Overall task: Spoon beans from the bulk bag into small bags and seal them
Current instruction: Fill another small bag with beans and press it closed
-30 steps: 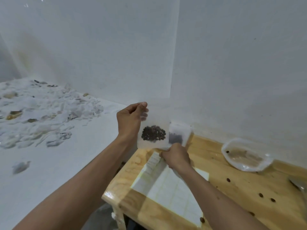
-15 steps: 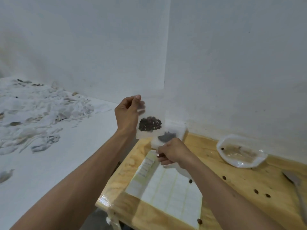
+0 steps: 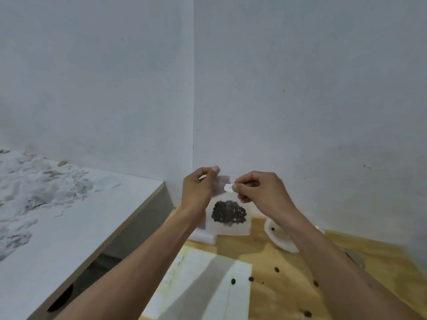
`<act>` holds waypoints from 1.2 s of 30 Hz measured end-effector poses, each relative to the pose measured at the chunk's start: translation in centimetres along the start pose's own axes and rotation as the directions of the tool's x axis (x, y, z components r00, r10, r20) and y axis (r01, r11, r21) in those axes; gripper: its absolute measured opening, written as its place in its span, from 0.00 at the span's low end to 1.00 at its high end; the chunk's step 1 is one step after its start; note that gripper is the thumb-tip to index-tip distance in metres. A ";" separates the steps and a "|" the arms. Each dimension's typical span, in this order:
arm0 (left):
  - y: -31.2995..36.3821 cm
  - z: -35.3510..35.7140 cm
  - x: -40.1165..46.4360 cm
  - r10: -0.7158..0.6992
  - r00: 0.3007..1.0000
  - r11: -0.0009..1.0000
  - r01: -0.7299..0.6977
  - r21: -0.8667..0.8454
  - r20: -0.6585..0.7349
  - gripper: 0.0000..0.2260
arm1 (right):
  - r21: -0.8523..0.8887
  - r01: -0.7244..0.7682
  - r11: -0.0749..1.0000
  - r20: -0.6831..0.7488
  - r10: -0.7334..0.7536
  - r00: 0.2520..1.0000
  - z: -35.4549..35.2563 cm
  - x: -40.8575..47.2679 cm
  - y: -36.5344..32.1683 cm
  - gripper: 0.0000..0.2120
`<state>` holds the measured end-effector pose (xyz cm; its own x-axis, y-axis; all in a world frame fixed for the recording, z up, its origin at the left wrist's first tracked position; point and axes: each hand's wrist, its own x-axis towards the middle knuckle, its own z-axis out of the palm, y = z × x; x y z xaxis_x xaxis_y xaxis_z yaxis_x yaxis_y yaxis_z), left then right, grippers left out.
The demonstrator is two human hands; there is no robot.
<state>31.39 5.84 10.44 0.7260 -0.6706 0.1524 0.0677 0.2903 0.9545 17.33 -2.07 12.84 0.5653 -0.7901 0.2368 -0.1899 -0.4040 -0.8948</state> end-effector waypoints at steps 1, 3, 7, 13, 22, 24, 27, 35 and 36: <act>0.1 0.7 -0.1 0.000 1.000 1.000 0.000 -0.012 0.016 0.07 | -0.019 0.010 1.000 -0.030 -0.010 0.999 -0.3 0.0 0.2 0.02; 0.3 1.8 -0.3 -0.013 0.999 0.999 0.014 -0.028 0.040 0.07 | -0.046 0.023 0.999 -0.094 -0.027 0.995 -1.0 -0.1 0.5 0.03; 0.2 3.4 -0.4 -0.050 0.995 0.994 0.058 -0.090 0.086 0.11 | -0.079 0.044 0.996 -0.184 -0.058 0.981 -2.1 -0.7 0.8 0.05; 0.3 5.0 -0.6 -0.041 0.985 0.990 0.063 -0.126 0.170 0.12 | -0.143 0.064 0.988 -0.257 -0.100 0.961 -3.2 -0.8 1.3 0.08; -0.1 6.1 -0.6 0.002 0.961 0.998 0.017 -0.068 0.275 0.11 | -0.232 -0.018 0.973 -0.439 -0.088 0.894 -4.5 -1.3 2.3 0.33; 0.0 6.2 -0.3 0.004 0.955 0.996 0.023 -0.089 0.296 0.11 | -0.029 -0.063 0.998 -0.372 0.048 0.927 -5.3 -1.1 2.2 0.33; 0.1 6.6 -0.2 0.000 0.942 0.999 0.018 -0.051 0.335 0.13 | 0.260 -0.073 0.963 -0.181 0.123 0.976 -6.4 -0.5 2.5 0.21; -1.2 7.1 -0.1 -0.039 0.941 0.998 0.018 0.065 0.335 0.15 | 0.191 -0.023 0.981 -0.234 0.068 0.970 -6.9 -0.8 4.1 0.12; -1.4 7.3 -0.1 -0.032 0.944 0.997 0.010 0.070 0.328 0.15 | 0.178 -0.017 0.984 -0.247 0.061 0.967 -6.8 -0.9 4.2 0.12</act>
<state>26.26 0.51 10.93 0.4591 -0.8663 0.1970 0.0266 0.2350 0.9716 10.56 -6.17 11.41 0.3368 -0.9027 0.2678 -0.0537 -0.3024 -0.9517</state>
